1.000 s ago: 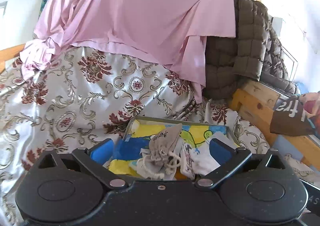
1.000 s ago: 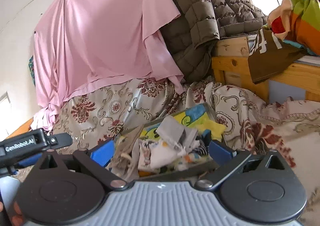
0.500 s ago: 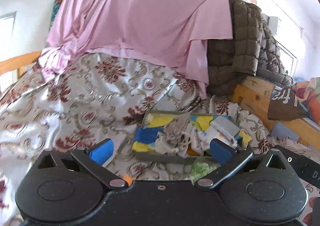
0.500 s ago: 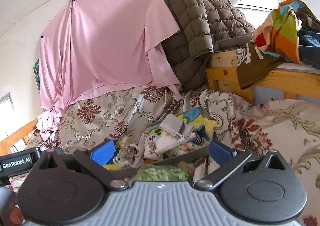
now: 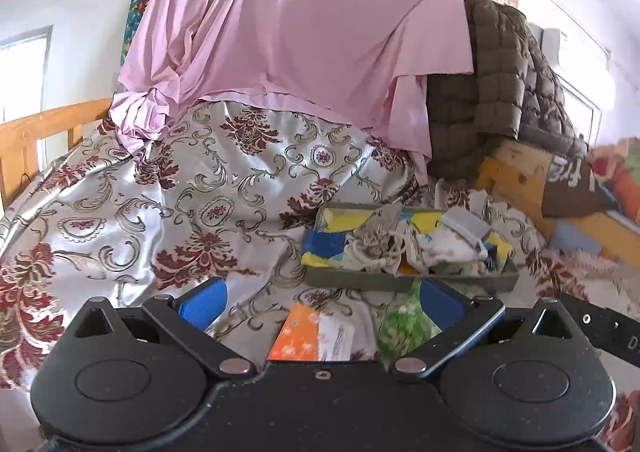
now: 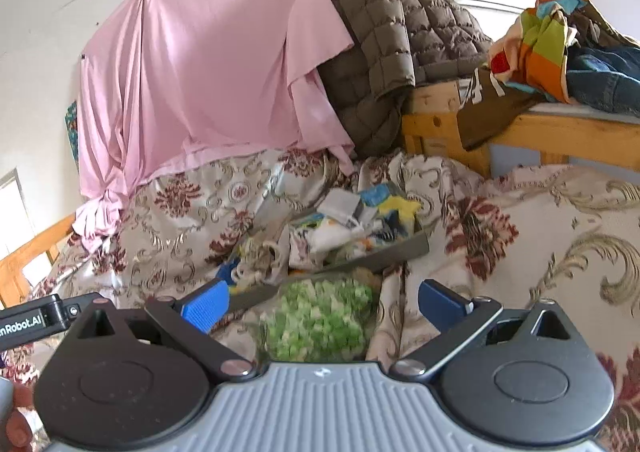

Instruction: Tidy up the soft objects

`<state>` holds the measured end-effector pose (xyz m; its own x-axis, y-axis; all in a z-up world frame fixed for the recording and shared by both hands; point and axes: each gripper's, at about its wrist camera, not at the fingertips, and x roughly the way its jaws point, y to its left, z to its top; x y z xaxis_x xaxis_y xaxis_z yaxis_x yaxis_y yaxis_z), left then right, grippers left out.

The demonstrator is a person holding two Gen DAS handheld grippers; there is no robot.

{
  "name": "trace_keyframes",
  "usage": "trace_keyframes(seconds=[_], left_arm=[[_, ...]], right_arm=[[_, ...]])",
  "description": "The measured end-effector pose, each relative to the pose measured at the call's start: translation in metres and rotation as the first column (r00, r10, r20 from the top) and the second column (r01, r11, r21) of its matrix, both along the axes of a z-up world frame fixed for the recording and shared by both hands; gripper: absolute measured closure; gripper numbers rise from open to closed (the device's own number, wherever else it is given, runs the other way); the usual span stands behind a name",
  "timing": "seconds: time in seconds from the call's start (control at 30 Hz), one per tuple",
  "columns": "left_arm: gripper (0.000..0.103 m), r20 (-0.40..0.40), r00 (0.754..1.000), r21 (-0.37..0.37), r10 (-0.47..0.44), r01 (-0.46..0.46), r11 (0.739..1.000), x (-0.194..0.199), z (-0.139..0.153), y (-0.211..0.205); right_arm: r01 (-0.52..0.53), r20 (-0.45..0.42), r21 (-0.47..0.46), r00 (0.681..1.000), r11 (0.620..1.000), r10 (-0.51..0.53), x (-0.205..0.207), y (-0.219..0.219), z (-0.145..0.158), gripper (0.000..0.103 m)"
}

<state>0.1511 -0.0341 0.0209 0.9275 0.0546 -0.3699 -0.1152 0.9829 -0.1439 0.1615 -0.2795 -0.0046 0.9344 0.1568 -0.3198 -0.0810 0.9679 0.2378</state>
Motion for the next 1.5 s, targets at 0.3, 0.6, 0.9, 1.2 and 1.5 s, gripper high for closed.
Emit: trace_keyframes(seconds=[0.3,0.6,0.9,1.2,1.5], left_arm=[[0.001,-0.023,1.0,0.013,0.003,-0.003,1.0,-0.027,-0.008,0.006],[0.001,-0.063,0.998,0.038,0.028,-0.026,0.999,-0.05,-0.026,0.01],[0.001,-0.115,0.991,0.039,0.068,-0.064,0.997,-0.056,-0.047,0.023],[0.001,-0.138,0.988,0.058,0.071,-0.064,0.996,-0.065,-0.062,0.033],[0.001,-0.143,0.987,0.072,0.076,-0.066,0.995,-0.065,-0.064,0.031]], right_arm=[[-0.006,-0.009,-0.041,1.0,0.999,0.005,-0.022,0.011,-0.011,0.0],[-0.017,-0.058,-0.061,0.998,0.998,0.014,-0.035,0.022,-0.021,0.0],[-0.04,-0.117,-0.09,0.993,0.995,0.029,-0.046,0.034,-0.029,0.0],[-0.088,-0.153,-0.135,0.986,0.987,0.067,-0.05,0.049,-0.034,0.0],[-0.093,-0.179,-0.138,0.981,0.986,0.068,-0.047,0.049,-0.036,0.0]])
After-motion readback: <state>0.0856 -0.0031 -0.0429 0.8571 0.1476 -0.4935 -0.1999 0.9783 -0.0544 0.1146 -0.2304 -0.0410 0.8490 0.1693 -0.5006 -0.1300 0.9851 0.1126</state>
